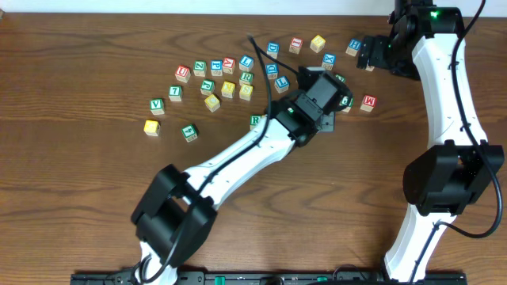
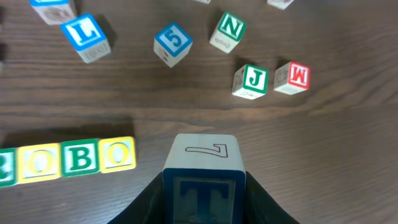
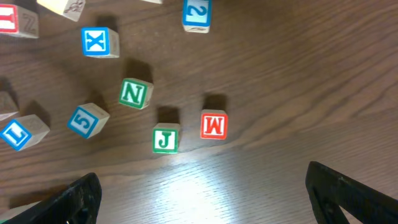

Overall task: Spell out ROBOT
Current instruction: 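Lift the blue T block and carry it toward the row's right end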

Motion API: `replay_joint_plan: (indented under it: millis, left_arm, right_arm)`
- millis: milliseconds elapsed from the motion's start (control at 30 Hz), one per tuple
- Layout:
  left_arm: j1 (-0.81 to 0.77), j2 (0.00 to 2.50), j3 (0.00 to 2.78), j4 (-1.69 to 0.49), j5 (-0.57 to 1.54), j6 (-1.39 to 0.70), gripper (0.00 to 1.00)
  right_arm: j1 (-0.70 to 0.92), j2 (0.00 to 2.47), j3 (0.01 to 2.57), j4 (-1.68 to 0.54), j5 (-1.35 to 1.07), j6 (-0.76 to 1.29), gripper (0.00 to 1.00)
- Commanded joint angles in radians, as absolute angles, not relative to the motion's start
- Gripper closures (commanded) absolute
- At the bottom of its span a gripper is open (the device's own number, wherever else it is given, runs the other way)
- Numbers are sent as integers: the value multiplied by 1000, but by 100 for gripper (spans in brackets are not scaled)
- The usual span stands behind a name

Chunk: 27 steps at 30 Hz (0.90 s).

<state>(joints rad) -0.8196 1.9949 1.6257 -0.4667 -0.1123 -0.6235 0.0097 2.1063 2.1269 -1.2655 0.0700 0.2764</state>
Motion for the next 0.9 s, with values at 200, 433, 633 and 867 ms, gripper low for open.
replay_joint_plan:
  millis: [200,433,633,867]
  left_arm:
    - [-817,2118,1637,-428,-144,-614,69]
    - [-818,2145,1636,-440,-144,-614,69]
    - [-818,2186,1636,-451,-143,-614,69]
    - [-818,2187,1632,-446,-150,-614,69]
  right_arm:
    - [-53,2082,2145,-1282,105,276,1]
    - [-51,2082,2145,-1292,105,276,1]
    - [-50,2081,2145,-1299,106,276,1]
    - [-51,2081,2145,-1299,106,276,1]
